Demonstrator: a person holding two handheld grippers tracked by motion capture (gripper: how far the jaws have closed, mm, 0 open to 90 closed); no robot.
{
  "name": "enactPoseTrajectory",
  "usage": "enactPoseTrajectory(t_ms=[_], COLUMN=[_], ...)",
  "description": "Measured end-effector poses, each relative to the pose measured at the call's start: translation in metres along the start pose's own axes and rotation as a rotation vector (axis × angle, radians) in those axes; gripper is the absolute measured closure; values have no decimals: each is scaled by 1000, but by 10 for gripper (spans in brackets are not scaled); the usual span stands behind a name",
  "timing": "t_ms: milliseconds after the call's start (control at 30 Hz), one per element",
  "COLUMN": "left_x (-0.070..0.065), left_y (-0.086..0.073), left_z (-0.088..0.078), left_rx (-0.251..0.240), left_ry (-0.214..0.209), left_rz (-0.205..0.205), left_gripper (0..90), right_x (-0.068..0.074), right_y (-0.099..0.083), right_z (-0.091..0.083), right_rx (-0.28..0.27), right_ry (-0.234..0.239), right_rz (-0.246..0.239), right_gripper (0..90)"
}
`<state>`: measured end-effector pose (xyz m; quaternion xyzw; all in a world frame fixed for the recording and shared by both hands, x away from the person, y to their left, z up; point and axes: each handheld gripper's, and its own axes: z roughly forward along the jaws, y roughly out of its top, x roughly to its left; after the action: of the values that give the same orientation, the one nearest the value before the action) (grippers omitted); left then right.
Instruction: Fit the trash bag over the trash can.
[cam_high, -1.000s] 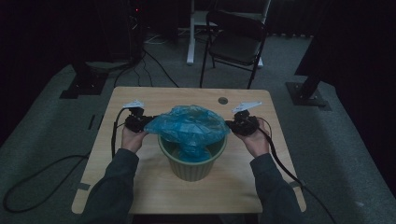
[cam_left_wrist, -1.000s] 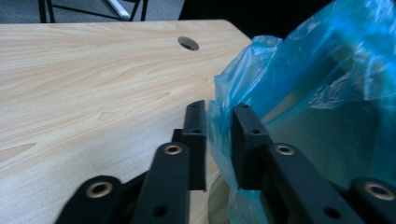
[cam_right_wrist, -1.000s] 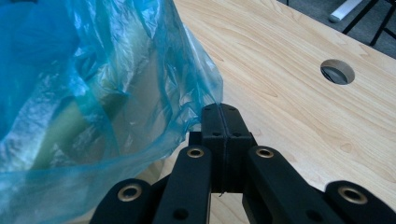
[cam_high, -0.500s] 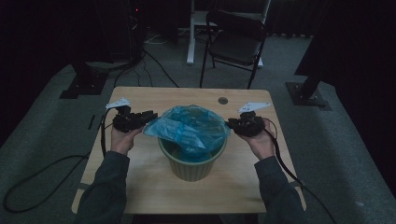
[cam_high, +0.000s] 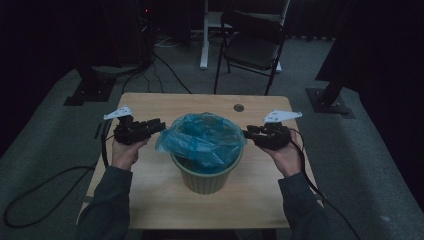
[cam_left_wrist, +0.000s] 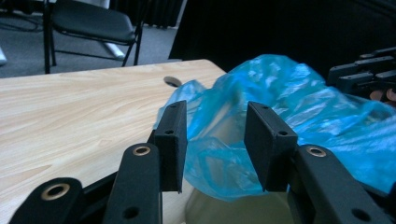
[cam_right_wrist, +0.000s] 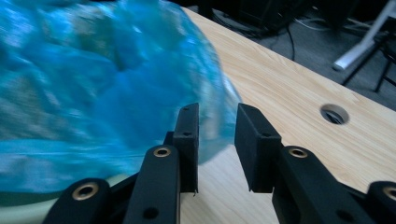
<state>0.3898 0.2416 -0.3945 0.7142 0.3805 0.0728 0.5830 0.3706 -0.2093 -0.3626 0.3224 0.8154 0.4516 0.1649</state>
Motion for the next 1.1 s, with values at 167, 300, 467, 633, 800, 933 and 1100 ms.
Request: enactPoseTrajectory(t_ms=[167,300,467,633,800,933,1100], left_x=[-4,-15,-22,-29,-36,-40,-42], left_y=[0,-7,-19,-27,-38,-44,-50], left_z=[-3,-1,-4,-10,-14,-16,-16], left_rx=[11,50,70,83,109,117,120], left_ry=[-26,-43,-56,-64,-68,-73,-81], left_rz=[4,36,42,50,62,69,60], left_gripper=[575,557,547,542,536,533,534], right_x=[9,18,22,29,33,36,40], right_y=[2,-3,-9,-12,-15,-19,-23], right_z=[-5,-4,-8,-14,-18,-22,-24], right_rx=[-18,7,3,7,4,4,15], right_ry=[38,62,80,91,104,111,129], right_rz=[-12,-25,-20,-29,-32,-31,-34], right_gripper=[675,649,644,636,634,635,656])
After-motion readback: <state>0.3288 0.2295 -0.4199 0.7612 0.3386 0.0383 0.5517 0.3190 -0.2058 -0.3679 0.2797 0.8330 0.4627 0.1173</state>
